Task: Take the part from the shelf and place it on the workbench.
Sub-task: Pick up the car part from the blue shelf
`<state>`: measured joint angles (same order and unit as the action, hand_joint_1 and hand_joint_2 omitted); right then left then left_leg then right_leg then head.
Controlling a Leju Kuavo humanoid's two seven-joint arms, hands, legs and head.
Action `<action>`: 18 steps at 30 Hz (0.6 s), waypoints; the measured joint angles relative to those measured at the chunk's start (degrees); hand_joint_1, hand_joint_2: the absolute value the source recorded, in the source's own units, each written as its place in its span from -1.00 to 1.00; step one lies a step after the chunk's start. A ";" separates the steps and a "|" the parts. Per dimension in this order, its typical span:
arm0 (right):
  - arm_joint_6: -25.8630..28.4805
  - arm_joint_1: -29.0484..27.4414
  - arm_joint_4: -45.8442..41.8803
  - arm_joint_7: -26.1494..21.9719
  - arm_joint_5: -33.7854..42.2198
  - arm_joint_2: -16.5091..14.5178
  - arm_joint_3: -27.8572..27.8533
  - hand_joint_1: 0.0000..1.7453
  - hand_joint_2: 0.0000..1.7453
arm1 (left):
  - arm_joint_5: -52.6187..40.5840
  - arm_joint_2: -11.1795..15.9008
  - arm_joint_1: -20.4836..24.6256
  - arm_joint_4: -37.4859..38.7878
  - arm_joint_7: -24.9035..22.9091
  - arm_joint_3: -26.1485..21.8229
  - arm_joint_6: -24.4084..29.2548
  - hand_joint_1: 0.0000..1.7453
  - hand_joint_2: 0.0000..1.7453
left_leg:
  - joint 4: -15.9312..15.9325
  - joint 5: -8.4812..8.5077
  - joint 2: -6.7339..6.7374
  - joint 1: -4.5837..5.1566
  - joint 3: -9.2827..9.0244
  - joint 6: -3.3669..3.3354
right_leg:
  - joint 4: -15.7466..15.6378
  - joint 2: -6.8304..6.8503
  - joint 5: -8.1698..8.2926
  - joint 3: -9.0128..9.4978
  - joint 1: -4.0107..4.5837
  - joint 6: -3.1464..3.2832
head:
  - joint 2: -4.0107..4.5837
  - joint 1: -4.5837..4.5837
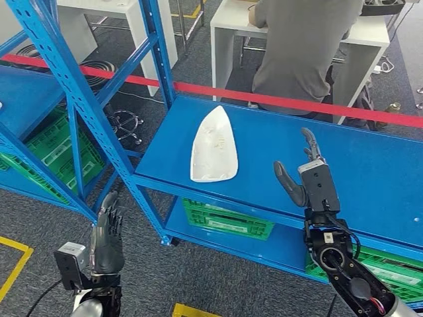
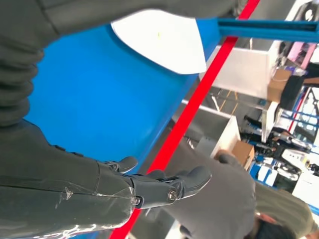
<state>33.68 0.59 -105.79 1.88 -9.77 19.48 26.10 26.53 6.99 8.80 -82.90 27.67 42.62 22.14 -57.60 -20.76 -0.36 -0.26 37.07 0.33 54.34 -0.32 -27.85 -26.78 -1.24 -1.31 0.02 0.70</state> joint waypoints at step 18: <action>-18.83 2.14 2.86 15.45 -8.75 6.92 -3.94 -1.00 1.00 | -0.33 -0.90 0.35 0.68 -0.14 -0.02 -1.02 -1.00 -1.00 | 3.03 -1.48 -0.80 0.98 -2.96 -2.69 | 0.52 -0.25 1.94 -3.65 0.35 -0.98 | 0.00 1.98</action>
<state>14.85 2.72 -102.93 17.33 -18.52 26.40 22.15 26.21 6.10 9.15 -82.22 27.53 42.60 21.12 -54.57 -22.23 -1.16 0.72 34.12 -2.36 54.86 -0.56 -25.91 -30.44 -0.90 -2.29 0.02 2.68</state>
